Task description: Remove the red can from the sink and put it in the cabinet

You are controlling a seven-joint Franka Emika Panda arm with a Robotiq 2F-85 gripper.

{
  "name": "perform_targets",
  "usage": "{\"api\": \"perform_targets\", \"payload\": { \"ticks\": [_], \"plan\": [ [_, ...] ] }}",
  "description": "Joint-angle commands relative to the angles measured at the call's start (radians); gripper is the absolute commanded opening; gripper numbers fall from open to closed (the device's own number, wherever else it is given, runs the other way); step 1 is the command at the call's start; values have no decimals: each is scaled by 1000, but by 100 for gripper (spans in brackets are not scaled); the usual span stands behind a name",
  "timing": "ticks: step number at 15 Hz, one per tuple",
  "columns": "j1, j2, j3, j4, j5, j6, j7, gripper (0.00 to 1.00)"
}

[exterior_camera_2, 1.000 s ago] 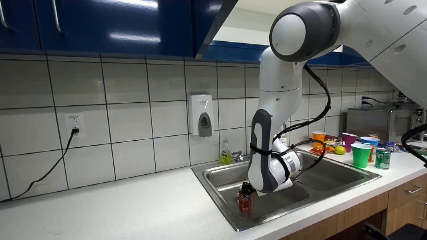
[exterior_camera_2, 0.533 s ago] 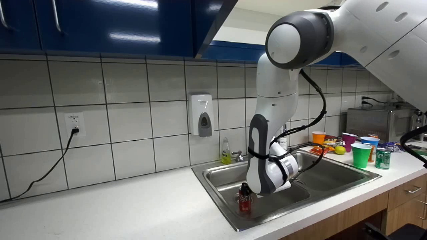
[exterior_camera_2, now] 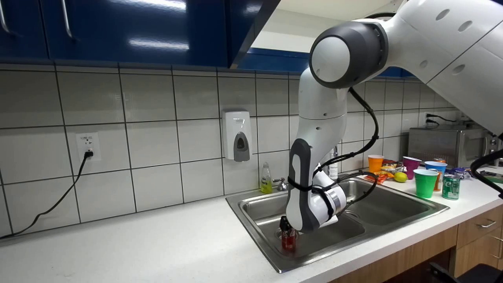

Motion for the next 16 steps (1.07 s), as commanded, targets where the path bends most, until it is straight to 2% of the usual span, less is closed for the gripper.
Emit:
{"api": "perform_targets", "payload": {
  "ticks": [1,16],
  "plan": [
    [-6,28,16,30,36,20,-39,100],
    [10,135,2,142,60,11,-32,100]
  ]
}}
